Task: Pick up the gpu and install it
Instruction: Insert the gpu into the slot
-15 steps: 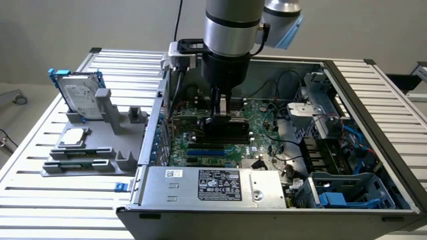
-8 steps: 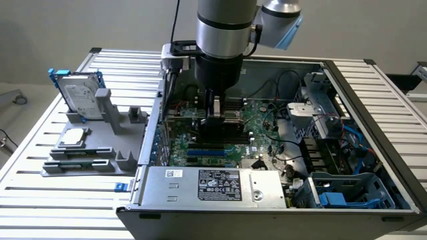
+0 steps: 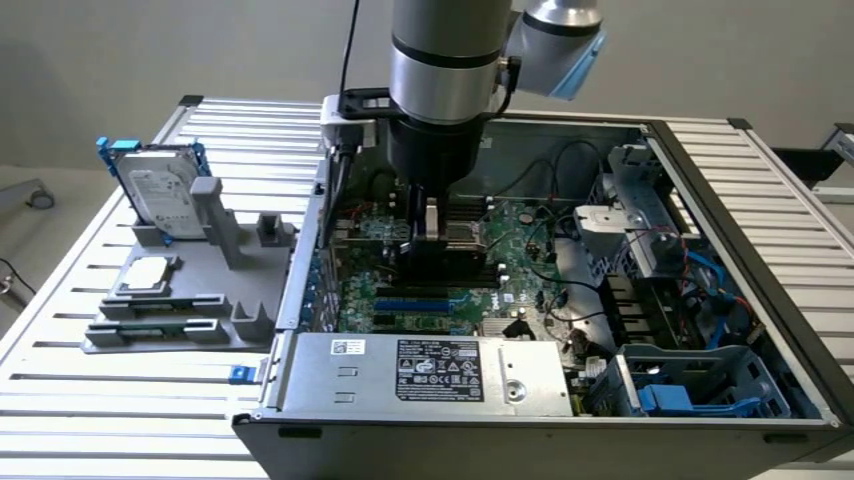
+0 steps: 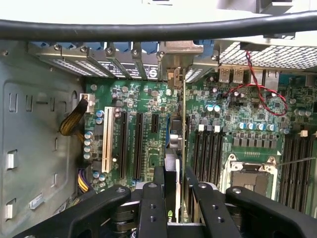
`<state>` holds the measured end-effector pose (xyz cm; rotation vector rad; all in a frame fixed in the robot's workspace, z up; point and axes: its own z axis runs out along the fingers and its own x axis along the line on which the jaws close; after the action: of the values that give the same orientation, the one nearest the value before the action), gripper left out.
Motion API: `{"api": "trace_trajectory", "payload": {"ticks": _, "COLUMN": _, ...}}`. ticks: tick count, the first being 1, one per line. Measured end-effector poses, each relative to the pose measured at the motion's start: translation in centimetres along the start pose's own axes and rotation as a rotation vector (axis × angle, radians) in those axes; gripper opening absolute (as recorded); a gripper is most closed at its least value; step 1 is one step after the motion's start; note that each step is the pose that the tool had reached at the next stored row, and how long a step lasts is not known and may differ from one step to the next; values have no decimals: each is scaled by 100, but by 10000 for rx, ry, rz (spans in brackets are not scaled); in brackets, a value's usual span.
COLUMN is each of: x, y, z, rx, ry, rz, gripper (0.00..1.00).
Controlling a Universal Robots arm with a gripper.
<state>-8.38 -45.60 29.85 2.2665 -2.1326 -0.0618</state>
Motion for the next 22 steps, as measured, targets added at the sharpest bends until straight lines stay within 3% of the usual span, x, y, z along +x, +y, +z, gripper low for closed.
{"api": "trace_trajectory", "payload": {"ticks": 8, "x": 43, "y": 3, "z": 7, "rx": 12, "ry": 1, "rz": -3, "gripper": 27}}
{"api": "trace_trajectory", "payload": {"ticks": 12, "x": 46, "y": 2, "z": 12, "rx": 48, "ry": 2, "rz": 17, "gripper": 27}}
{"api": "trace_trajectory", "payload": {"ticks": 17, "x": 46, "y": 2, "z": 32, "rx": 93, "ry": -13, "rz": 365, "gripper": 27}}
{"api": "trace_trajectory", "payload": {"ticks": 22, "x": 46, "y": 4, "z": 47, "rx": 96, "ry": -13, "rz": 390, "gripper": 27}}
